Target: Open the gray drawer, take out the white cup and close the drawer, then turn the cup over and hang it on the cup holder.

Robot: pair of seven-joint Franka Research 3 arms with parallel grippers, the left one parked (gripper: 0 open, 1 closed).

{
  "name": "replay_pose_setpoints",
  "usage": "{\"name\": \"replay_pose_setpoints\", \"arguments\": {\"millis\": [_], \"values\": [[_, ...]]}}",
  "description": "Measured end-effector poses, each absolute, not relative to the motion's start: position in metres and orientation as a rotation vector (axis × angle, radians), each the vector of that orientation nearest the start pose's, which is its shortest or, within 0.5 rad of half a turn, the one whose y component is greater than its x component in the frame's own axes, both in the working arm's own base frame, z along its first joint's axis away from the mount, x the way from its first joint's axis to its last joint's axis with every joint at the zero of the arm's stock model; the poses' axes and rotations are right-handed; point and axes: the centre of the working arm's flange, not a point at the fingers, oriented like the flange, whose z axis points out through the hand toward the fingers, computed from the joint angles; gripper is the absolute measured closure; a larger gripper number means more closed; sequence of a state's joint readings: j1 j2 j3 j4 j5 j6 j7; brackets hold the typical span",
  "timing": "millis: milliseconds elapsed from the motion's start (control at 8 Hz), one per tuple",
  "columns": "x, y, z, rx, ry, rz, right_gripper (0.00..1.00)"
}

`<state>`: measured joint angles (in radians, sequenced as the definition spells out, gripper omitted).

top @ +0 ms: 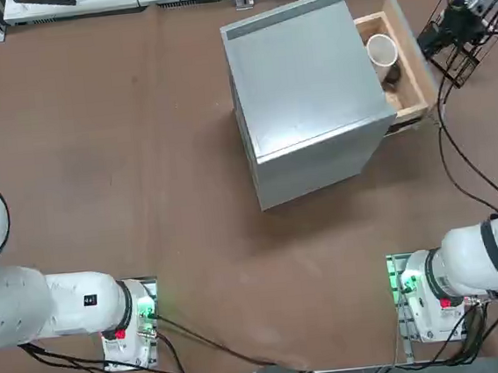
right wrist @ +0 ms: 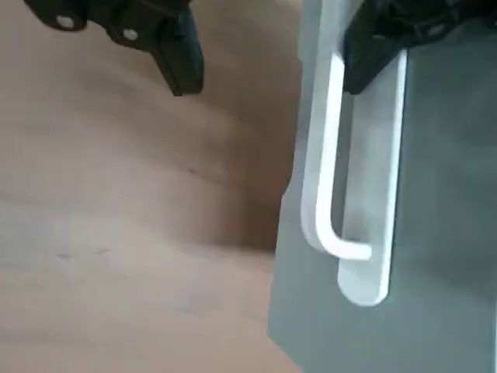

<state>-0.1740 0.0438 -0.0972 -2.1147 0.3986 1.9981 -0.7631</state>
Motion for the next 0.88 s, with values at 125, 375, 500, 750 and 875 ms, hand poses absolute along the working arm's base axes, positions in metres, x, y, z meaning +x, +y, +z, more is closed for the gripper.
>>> {"name": "replay_pose_setpoints", "arguments": {"millis": [125, 375, 500, 750, 875], "values": [[0.52, -0.142, 0.386, -2.749, -0.415, -0.051, 0.0], [0.523, -0.149, 0.39, -2.741, -0.428, -0.031, 0.0], [0.525, -0.151, 0.396, -2.733, -0.441, -0.01, 0.0], [0.537, -0.177, 0.455, -2.79, -0.506, -0.008, 0.0], [0.54, -0.184, 0.493, -2.805, -0.533, -0.022, 0.0]]}}
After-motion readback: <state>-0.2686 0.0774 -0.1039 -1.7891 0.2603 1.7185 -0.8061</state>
